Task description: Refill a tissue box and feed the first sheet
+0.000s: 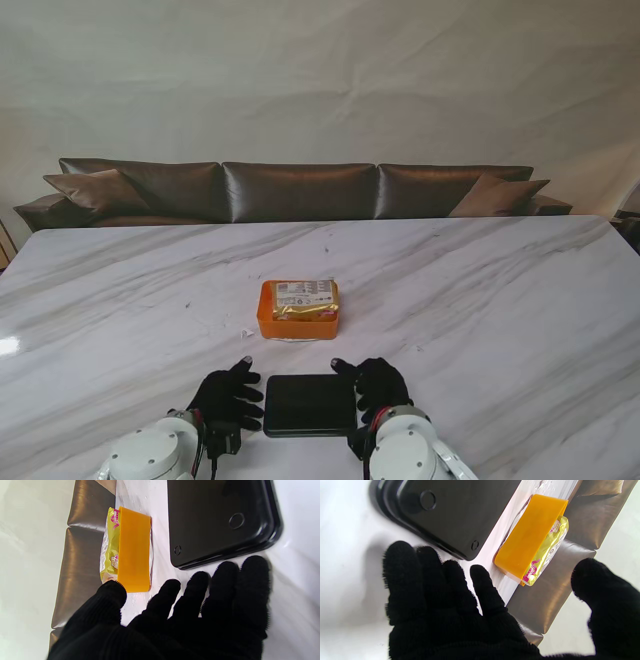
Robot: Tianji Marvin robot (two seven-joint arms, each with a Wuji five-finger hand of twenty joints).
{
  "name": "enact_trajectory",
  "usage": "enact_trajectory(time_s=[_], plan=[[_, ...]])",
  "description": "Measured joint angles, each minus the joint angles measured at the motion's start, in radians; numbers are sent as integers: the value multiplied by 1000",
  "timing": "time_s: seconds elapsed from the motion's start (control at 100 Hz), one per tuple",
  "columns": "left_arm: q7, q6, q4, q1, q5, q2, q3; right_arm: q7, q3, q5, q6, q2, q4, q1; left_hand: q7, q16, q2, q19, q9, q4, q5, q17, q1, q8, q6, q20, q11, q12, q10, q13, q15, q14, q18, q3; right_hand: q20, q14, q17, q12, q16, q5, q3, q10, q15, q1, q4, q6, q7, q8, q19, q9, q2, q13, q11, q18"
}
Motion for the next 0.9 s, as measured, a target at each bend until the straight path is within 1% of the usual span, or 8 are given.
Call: enact_trajectory(time_s=[0.13, 0.22, 0.24, 0.41, 0.61, 0.76, 0.86, 0.9], plan=[[-2, 1, -4, 4, 7, 0, -3, 8, 25, -12, 42, -2, -24, -13, 0, -2, 0, 0, 0, 0, 0, 0, 0, 0, 0, 1, 0, 0, 0, 0, -12, 0, 1, 10, 0, 0, 0, 0, 0, -16, 0, 15, 0, 0, 0, 13, -4, -3, 0, -28, 0, -1, 0, 0], [-2, -1, -6, 9, 12, 0, -7, 46, 43, -11, 85, 1, -39, -18, 0, -2, 0, 0, 0, 0, 0, 0, 0, 0, 0, 1, 0, 0, 0, 0, -13, 0, 1, 11, 0, 0, 0, 0, 0, -15, 0, 27, 0, 0, 0, 26, -4, -6, 0, -28, 0, -1, 0, 0], [-2, -2, -7, 10, 13, 0, -8, 50, 45, -10, 89, 2, -40, -18, 0, -2, 0, -26, 0, 0, 0, 0, 0, 0, 0, 2, 0, 0, 0, 0, -13, 0, 1, 11, 0, 0, 0, 0, 0, -15, 0, 29, 0, 0, 0, 27, -4, -6, 0, -28, 0, -1, 0, 0], [-3, -17, -8, 18, 18, 2, -12, 48, 46, 31, 89, 5, -40, -18, 0, -2, 0, -33, 0, 0, 0, 0, 0, 0, 0, 3, 0, 0, 1, 0, -23, 0, 1, 11, 0, 0, 0, 0, 7, -15, 0, 31, 0, 0, 0, 27, -4, -6, 0, -28, 10, -1, 9, 0], [-4, -32, -5, 20, 17, 3, -12, 42, 19, 67, 80, 3, -25, -2, 0, -4, 0, -33, 0, 0, 0, -1, 0, 0, 0, 3, 0, 0, 1, 0, -28, 0, 2, 11, 0, -2, 0, 0, 21, -15, 0, 31, 28, 0, 0, 27, -4, -6, 0, -28, 17, 1, 9, 0], [-16, -41, 1, 17, 16, 6, -13, 40, -4, 74, 74, -1, -9, 18, 0, -5, 0, -47, 0, 0, 0, -1, 0, 0, 0, 3, 0, 0, 2, 0, -28, 3, 2, 12, 0, -2, 0, 0, 21, -20, -1, 31, 28, 0, 0, 30, -4, -6, 0, -28, 20, 1, 9, 0], [-16, -47, 8, 9, 15, 8, -11, 38, -11, 80, 72, -5, -1, 31, 0, -5, 0, -47, 0, 0, 0, -2, 0, 0, 0, 9, 0, 0, 2, 0, -28, 27, 29, 12, 0, 8, 0, 0, 21, -22, -1, 31, 28, 0, 0, 39, -4, -8, 0, -28, 20, -10, 9, 3], [-15, -50, 12, 4, 14, 9, -8, 34, -13, 85, 71, -6, 3, 35, 0, -5, 0, -57, 0, 0, 0, -2, 0, 0, 0, 10, 0, 0, 9, 0, -28, 36, 40, 12, 0, 12, 0, 0, 21, -22, -1, 31, 28, 0, 0, 39, -4, -8, 0, -28, 20, -12, 9, 6]])
